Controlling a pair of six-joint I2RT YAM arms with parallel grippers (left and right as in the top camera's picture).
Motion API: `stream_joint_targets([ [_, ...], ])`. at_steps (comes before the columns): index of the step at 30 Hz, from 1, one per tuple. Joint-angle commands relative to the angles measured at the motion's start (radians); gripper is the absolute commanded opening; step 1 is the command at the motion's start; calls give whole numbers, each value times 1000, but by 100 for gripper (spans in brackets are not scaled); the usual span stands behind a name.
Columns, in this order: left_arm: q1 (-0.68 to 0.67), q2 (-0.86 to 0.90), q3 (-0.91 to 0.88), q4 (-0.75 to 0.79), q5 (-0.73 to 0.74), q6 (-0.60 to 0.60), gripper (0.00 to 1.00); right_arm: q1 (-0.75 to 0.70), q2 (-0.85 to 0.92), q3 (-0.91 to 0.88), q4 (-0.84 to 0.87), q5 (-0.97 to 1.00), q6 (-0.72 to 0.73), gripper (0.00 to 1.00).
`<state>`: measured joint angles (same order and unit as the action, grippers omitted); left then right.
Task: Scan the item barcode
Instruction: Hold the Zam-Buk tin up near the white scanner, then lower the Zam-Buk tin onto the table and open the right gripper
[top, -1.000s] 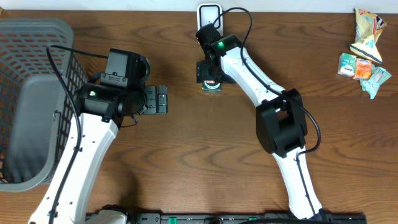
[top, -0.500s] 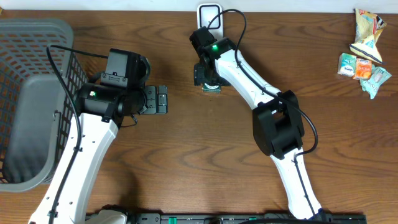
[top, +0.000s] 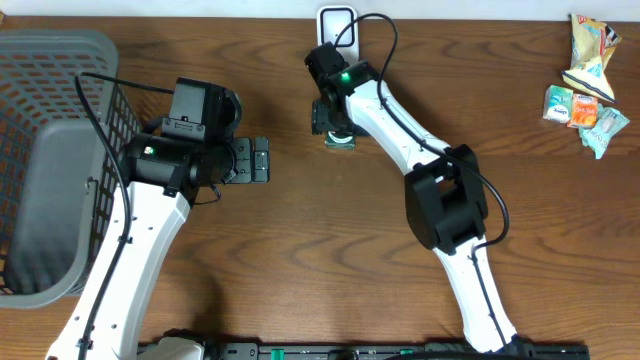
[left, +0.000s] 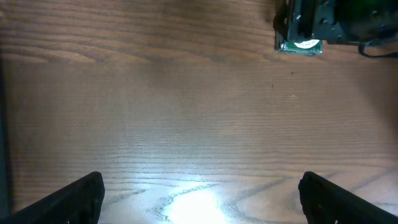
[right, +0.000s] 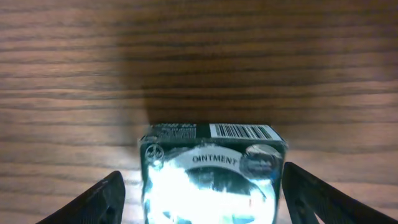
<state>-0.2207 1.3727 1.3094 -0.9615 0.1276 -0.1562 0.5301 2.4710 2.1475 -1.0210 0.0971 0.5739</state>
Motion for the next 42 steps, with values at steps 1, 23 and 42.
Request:
stream_joint_targets([
  [1, 1, -6, 11, 0, -5, 6, 98, 11, 48, -5, 5, -2, 17, 73],
  [23, 1, -6, 11, 0, -5, 6, 98, -114, -31, 5, -60, -853, -603, 60],
  [42, 1, -6, 11, 0, -5, 6, 98, -194, -31, 5, -304, -1212, -1263, 62],
])
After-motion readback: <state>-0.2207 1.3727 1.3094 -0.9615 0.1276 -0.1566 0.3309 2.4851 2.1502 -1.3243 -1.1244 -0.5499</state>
